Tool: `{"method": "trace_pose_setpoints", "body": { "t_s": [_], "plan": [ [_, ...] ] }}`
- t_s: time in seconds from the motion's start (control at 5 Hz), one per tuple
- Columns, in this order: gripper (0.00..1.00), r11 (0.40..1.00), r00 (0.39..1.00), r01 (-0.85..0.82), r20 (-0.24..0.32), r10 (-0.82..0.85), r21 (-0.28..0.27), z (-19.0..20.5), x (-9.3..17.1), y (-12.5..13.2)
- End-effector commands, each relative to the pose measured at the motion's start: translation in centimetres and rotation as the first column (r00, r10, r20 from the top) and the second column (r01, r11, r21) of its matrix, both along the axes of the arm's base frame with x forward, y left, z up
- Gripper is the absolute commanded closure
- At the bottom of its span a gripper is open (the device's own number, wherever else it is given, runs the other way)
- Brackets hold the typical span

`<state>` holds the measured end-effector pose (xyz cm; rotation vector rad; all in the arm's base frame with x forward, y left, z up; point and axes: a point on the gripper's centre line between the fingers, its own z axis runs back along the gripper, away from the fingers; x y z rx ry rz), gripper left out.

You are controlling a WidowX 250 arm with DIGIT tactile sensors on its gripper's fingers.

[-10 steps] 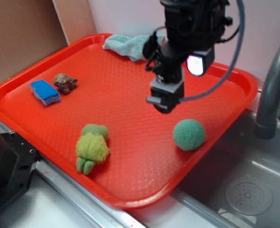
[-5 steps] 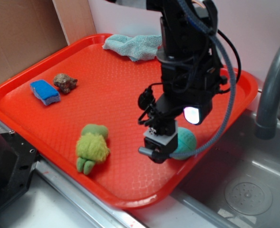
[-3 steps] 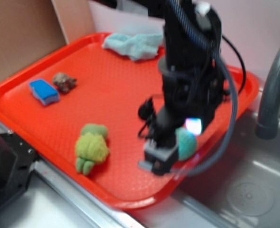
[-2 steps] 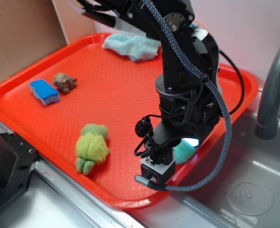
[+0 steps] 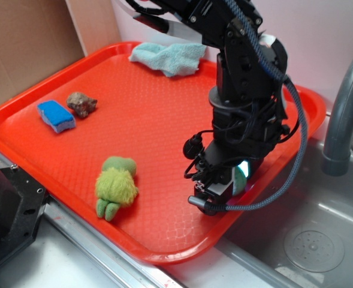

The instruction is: Grab the green ball.

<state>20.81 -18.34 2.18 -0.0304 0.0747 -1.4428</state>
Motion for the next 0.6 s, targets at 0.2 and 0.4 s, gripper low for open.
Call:
{"method": "trace_pose_setpoints", "body": {
  "t_s": [0.2,0.4],
  "plan": [
    [1.00,0.874,0.889,-0.454,0.150,0.432,0.173,11.0,-1.5,6.2],
    [1.00,0.738,0.753,-0.658,0.147,0.642,0.149,16.0,-0.4,9.4]
  ]
}}
